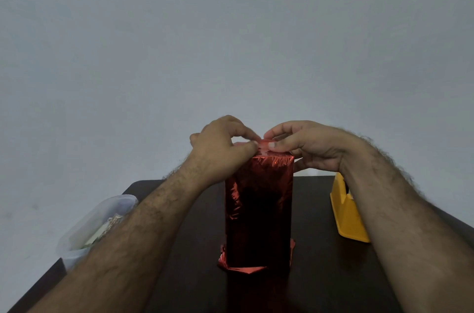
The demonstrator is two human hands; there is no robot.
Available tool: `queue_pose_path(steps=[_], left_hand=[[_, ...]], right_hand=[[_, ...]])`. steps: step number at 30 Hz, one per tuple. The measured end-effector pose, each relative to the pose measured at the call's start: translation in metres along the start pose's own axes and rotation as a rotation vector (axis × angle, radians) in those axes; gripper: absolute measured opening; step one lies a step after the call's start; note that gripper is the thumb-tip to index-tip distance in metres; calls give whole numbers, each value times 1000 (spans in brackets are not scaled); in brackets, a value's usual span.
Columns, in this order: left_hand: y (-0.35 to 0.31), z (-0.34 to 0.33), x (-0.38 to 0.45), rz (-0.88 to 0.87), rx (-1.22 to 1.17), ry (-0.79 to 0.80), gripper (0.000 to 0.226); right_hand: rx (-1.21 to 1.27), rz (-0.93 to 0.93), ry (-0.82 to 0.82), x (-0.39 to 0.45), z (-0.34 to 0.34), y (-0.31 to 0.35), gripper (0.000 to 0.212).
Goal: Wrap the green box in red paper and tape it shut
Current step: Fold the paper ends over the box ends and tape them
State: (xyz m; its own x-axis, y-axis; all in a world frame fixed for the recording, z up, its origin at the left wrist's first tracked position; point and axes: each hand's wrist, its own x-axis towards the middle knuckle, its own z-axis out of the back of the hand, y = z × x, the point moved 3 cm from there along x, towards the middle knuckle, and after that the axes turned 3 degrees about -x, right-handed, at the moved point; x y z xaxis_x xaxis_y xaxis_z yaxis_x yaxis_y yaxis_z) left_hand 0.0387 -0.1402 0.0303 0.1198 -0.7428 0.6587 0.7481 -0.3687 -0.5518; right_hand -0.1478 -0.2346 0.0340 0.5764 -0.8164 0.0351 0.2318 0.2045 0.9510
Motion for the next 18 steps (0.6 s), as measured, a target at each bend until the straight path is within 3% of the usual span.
queue_pose_path(steps=[3, 13, 18], left_hand=[[-3, 0, -1, -59, -14, 8, 20], [-6, -3, 0, -197, 290, 149, 47], [-4, -3, -1, -246, 311, 165, 47]], right_hand=[[-4, 10, -19, -1, -1, 1, 39], [5, 12, -48, -5, 0, 1, 45], [31, 11, -230, -16, 5, -8, 45]])
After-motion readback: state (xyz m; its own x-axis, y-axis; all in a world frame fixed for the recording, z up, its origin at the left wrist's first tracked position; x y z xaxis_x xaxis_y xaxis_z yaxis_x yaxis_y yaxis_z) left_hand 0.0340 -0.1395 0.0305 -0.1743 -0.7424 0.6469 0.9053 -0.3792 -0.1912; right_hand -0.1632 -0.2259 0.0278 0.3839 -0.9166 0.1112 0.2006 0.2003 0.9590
